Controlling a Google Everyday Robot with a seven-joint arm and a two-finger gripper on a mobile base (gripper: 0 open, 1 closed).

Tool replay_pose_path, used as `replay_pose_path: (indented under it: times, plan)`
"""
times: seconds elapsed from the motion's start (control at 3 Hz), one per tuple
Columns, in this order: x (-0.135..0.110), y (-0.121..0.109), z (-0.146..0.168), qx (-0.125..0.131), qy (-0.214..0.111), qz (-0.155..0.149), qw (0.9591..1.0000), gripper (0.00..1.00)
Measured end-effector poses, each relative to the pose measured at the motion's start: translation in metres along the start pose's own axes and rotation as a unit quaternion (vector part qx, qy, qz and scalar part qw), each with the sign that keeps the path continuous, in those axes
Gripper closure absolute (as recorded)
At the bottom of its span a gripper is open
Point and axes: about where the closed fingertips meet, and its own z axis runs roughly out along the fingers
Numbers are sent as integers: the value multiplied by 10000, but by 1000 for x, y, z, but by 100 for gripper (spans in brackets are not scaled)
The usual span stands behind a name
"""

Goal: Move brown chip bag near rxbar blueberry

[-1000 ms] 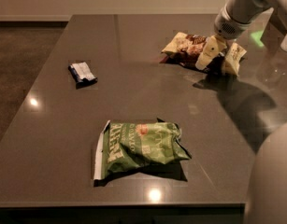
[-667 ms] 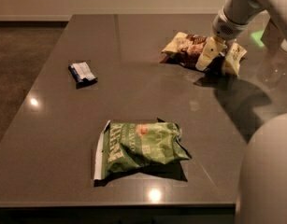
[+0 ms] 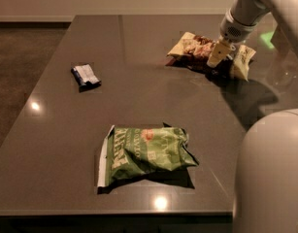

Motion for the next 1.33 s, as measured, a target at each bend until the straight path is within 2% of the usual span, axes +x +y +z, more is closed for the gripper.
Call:
replay_pose_path:
  times: [0.33,0.67,1.0,1.33]
  plan:
    - [-1,3,1,-123,-27,-64,9999,72]
    - [-6,9,-6,-167,-124,-172,9996,95]
    - [-27,31,-26,-212,-486,-403,9978,100]
    - [-60,72,-54,-330,-983,-816,9913,100]
